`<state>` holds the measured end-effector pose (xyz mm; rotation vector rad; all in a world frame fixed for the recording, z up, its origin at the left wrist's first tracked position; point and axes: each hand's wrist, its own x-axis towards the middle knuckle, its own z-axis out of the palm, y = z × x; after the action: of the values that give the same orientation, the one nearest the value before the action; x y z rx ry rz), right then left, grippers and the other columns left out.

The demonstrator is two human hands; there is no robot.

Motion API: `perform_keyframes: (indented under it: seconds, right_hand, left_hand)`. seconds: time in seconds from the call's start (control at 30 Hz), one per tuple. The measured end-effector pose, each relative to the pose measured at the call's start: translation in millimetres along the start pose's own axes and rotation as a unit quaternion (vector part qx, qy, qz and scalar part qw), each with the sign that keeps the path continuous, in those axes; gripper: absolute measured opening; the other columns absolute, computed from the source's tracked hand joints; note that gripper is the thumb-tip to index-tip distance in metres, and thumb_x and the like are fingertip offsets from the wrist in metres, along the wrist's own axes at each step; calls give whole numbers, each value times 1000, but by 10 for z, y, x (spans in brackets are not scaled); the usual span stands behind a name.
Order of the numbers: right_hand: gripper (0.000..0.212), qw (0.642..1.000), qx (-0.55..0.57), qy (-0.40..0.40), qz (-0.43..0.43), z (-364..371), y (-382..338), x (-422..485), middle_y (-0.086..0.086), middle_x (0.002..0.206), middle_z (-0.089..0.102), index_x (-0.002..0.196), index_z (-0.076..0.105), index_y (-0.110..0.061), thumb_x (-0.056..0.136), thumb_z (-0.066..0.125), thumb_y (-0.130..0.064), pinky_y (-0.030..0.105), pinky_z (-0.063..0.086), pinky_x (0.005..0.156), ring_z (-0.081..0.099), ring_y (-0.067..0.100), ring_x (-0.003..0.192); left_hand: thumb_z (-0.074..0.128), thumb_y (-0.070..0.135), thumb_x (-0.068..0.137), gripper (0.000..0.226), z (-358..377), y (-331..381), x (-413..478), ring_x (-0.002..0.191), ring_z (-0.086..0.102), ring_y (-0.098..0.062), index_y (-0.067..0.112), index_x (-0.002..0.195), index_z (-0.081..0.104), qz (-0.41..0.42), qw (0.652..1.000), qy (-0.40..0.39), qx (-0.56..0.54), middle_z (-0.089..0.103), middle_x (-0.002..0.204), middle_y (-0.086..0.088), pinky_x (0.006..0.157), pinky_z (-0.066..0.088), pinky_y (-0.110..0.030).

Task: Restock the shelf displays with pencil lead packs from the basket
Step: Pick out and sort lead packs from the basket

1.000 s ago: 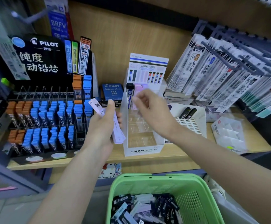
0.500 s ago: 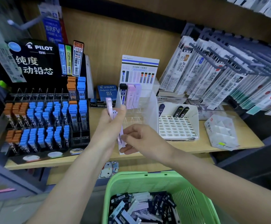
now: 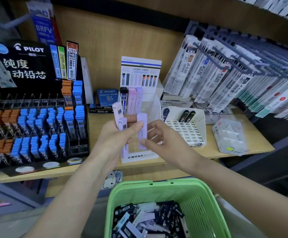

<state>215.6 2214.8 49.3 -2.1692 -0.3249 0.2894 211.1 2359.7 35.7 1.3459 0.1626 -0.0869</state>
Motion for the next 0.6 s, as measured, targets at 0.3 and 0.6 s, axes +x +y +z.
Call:
perform_keyframes:
  seconds: [0.3, 0.6]
  right_hand:
    - [18, 991, -73, 73, -79, -92, -27, 31, -3, 85, 65, 86, 51, -28, 89, 61, -13, 17, 48, 64, 61, 10, 69]
    - [40, 991, -75, 34, -107, -38, -140, 48, -10, 87, 61, 94, 40, -40, 84, 69, -14, 17, 50, 67, 62, 6, 72]
  left_hand:
    - [59, 28, 91, 16, 14, 29, 7, 52, 37, -8, 15, 92, 67, -44, 997, 19, -67, 56, 69, 2, 49, 30, -20]
    - [63, 21, 89, 15, -47, 43, -91, 53, 53, 8, 20, 74, 66, 48, 993, -7, 111, 57, 50, 19, 60, 45, -12]
